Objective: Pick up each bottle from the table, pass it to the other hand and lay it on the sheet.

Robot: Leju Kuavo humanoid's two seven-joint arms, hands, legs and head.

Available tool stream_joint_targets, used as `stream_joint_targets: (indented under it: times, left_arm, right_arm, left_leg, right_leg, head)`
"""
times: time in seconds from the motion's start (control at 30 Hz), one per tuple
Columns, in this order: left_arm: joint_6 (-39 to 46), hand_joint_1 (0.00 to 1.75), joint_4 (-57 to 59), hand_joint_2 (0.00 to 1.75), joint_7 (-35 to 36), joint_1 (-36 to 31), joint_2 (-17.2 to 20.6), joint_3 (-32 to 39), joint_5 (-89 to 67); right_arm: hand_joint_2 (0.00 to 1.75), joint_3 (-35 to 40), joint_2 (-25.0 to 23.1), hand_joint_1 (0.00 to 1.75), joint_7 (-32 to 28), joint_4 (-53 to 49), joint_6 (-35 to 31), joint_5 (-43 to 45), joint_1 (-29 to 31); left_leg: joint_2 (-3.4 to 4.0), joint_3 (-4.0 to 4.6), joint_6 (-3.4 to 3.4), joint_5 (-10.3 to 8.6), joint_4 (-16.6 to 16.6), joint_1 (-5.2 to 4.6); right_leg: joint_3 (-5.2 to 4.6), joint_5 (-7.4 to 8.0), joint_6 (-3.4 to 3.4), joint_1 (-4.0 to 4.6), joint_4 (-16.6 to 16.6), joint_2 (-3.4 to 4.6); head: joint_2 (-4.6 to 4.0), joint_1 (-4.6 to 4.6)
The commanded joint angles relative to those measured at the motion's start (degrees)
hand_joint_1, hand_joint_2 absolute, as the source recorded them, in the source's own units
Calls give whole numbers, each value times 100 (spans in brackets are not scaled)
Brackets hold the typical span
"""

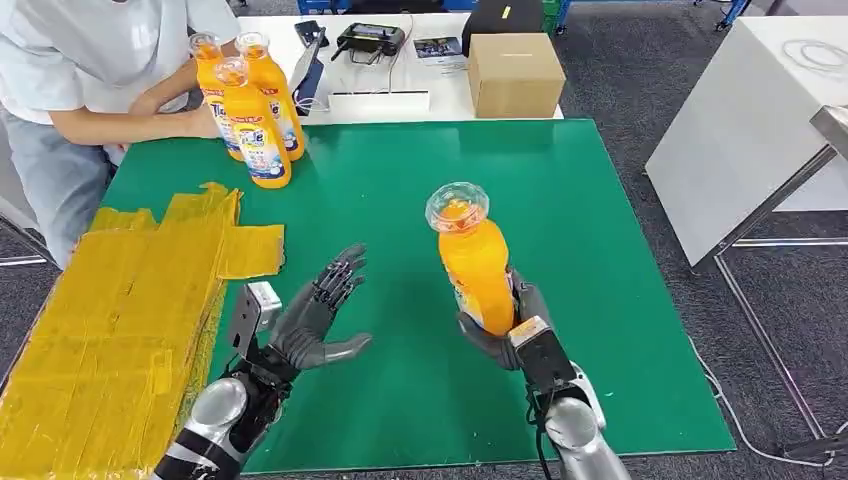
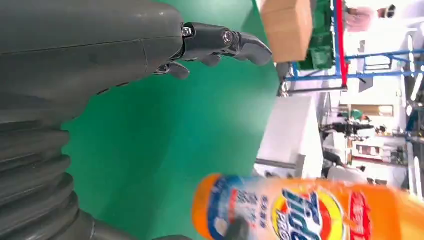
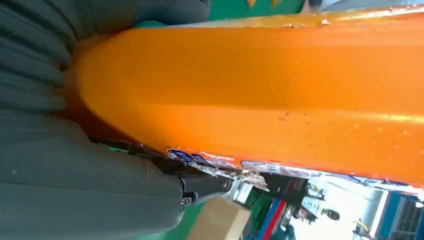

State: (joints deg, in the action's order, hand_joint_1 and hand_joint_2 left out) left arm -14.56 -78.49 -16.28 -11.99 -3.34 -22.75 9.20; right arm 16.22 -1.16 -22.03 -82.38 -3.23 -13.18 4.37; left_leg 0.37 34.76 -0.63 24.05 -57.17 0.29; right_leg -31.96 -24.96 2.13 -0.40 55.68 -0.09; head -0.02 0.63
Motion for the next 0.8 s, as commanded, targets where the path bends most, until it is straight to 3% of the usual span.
stream_joint_targets:
  times: [0.03, 0.43, 0.8]
  left_arm:
    - [56, 0, 133, 175, 18, -345, 175, -477, 82]
    - [66, 0, 130, 175, 14, -387, 147, -576, 86]
    - [103, 0, 202, 175, -29, -587, 83, -804, 130]
  right_arm:
    - [175, 431, -200, 164, -5, 933, 58, 65, 545]
    - [175, 577, -296, 166, -5, 1103, 57, 36, 675]
    - [175, 1352, -426, 161, 51, 1677, -67, -454, 1091]
  left_leg:
    - [8, -22, 3, 8, 4, 5]
    - [3, -17, 3, 7, 3, 3]
    - [6, -17, 2, 6, 3, 4]
  right_leg:
    - [20, -2, -5, 4, -7, 11]
    - [16, -3, -4, 3, -5, 6]
    - [15, -2, -4, 4, -6, 8]
  head:
    - [0, 0]
    - [0, 0]
    - [0, 0]
